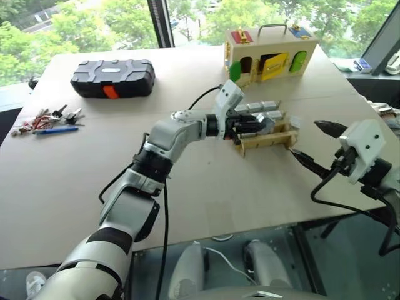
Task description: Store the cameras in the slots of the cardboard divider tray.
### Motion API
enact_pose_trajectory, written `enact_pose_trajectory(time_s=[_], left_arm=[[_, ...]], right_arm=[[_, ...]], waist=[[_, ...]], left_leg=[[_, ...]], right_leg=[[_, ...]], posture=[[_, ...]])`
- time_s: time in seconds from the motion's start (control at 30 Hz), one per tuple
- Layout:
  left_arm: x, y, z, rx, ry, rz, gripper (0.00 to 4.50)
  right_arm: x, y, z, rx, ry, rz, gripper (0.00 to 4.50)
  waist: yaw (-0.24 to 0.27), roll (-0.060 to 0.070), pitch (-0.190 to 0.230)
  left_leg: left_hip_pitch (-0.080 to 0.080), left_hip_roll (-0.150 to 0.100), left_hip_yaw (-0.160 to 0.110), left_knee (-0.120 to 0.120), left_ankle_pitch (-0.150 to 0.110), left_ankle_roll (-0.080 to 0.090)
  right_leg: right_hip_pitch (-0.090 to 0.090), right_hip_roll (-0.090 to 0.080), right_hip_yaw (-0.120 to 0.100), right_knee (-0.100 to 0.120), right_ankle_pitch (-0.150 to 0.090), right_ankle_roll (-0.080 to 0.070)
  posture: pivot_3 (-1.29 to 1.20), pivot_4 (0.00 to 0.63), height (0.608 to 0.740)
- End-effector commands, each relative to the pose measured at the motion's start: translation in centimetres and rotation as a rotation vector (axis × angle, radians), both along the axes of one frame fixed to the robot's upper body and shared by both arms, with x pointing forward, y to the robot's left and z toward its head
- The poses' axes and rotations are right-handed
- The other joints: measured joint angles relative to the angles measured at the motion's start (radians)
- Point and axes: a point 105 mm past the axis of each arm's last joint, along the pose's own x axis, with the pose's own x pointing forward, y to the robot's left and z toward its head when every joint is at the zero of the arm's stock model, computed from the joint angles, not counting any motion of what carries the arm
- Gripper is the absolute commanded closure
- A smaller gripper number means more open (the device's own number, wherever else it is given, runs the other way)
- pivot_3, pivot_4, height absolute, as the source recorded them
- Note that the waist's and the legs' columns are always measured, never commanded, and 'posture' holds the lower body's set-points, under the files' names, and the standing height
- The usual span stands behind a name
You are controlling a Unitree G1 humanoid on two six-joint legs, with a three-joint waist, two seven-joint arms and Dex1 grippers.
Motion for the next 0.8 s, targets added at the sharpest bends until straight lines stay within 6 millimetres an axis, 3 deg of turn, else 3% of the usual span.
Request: enact_pose_trajectory(time_s=[0.03, 0.27, 0.53, 0.8], left_arm=[[1.0, -1.5, 0.8, 0.019, -0.112, -0.049, 3.69], [2.1, -2.8, 0.2, 0.127, -0.229, -0.04, 3.69], [3.1, -1.8, 0.1, 0.225, -0.26, 0.004, 3.69], [2.9, -2.3, -0.9, 0.31, -0.268, -0.017, 3.69]], right_arm=[[-1.0, 0.4, 1.5, 0.0, -0.071, -0.016, 0.1], [-1.7, 1.0, 1.3, 0.003, -0.078, -0.067, 0.1], [-2.2, 0.5, 0.7, -0.003, -0.069, -0.107, 0.1], [-2.2, 0.2, -0.3, -0.012, -0.055, -0.115, 0.1]], waist=[[-0.005, 0.0, 0.0], [-0.01, 0.0, 0.0], [-0.007, 0.0, 0.0], [-0.008, 0.0, 0.0]], left_leg=[[0.0, 0.0, 0.0, 0.0, 0.0, 0.0], [-0.008, 0.0, -0.003, 0.004, 0.0, 0.001], [-0.011, -0.001, -0.006, 0.01, -0.001, 0.002], [-0.011, -0.001, -0.006, 0.011, -0.001, 0.002]], right_leg=[[0.0, 0.0, 0.0, 0.0, 0.0, 0.0], [-0.004, 0.0, -0.001, 0.0, 0.001, 0.003], [-0.004, 0.0, -0.002, 0.0, 0.002, 0.006], [-0.003, 0.0, -0.002, 0.001, 0.003, 0.007]], posture=[[0.0, 0.15, 0.74], [0.0, 0.15, 0.74], [0.0, 0.15, 0.74], [0.0, 0.15, 0.74]])
